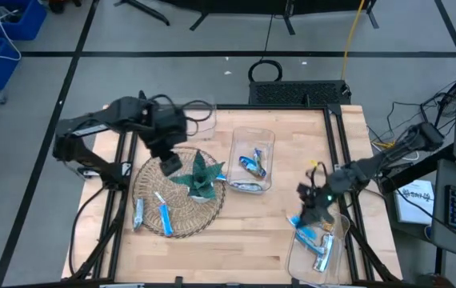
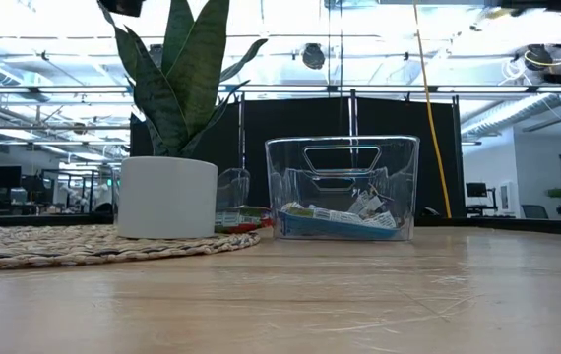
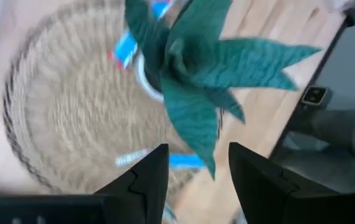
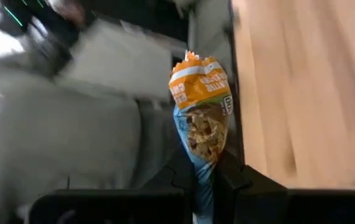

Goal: Pick and place Granola Bars by type
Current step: Put the orange granola bar into the bottom transparent bin

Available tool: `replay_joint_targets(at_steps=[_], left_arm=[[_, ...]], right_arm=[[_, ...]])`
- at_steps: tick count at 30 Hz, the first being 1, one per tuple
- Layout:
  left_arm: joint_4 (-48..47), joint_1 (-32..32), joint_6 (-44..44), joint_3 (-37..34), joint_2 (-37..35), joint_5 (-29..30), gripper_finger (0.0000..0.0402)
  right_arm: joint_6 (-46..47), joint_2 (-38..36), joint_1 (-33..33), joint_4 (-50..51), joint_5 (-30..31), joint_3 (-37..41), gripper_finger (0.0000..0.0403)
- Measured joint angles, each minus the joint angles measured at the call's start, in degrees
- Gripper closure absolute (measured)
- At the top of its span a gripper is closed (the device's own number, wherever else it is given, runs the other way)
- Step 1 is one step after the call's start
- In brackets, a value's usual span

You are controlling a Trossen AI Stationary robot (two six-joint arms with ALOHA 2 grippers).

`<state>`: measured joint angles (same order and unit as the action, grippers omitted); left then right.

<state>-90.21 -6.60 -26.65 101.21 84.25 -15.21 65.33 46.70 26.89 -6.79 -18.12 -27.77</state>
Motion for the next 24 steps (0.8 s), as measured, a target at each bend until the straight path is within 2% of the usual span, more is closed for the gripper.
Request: replay_joint_targets(at_steps=[6, 10, 13, 18, 24], left_arm=[[0.0, 2.1, -0.9, -5.3, -8.4, 7.3, 0.0231], [1.4, 3.7, -5.5, -10.9, -11.8, 12.6, 0.0231], [0.3, 4.6, -9.4, -14.8, -13.3, 15.6, 0.0231], [1.0, 5.0, -14.8, -19.9, -13.4, 14.6, 0.0231], [2.5, 6.7, -15.6, -22.4, -13.4, 13.6, 0.0231]], right_arm=[[4.5, 2.0, 9.2, 7.4, 0.4, 0.0, 0.0391], [6.3, 2.9, 11.7, 12.6, 1.5, 0.0, 0.0388], [7.7, 3.0, 12.1, 16.0, -0.5, 0.0, 0.0363], [9.0, 2.7, 11.8, 16.1, -3.1, 0.0, 0.0313], [9.5, 1.4, 11.7, 14.6, -3.2, 0.0, 0.0285]])
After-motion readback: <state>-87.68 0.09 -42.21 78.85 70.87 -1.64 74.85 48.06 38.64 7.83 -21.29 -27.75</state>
